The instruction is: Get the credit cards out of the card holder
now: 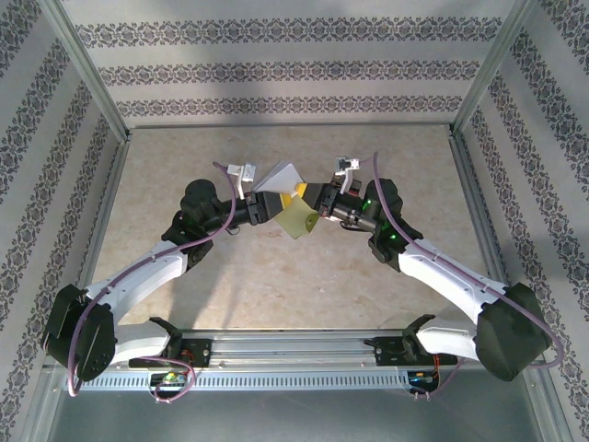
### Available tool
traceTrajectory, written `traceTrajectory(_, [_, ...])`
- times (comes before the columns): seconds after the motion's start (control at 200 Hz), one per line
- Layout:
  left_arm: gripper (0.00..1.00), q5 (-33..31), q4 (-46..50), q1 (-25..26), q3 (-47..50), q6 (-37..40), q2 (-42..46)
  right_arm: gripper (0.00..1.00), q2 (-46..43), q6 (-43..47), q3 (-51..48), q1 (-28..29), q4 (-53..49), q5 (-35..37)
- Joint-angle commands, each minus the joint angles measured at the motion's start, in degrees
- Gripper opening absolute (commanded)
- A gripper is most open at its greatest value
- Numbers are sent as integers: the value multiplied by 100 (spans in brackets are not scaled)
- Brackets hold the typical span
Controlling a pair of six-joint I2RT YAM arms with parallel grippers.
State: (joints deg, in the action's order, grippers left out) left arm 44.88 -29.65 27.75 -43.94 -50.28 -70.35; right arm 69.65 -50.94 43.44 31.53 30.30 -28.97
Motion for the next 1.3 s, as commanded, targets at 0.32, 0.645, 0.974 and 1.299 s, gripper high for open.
traceTrajectory(0.32, [99, 726, 2493, -48, -1036, 1820, 1065, 0, -701, 1405, -75, -1070, -68, -2429])
traceTrajectory(0.645, [100, 1125, 3418, -134, -1540, 2099, 871, 0, -950, 1624, 59, -1166, -134, -3055])
traceTrajectory(0.974, [57, 1634, 1979, -141, -1393, 1184, 536, 0, -1079, 1631, -2, -1140, -178, -2932])
traceTrajectory(1.299, [47, 1552, 1762, -145, -1330, 951, 618, 0, -976, 1701, -59, -1149, -201, -2872])
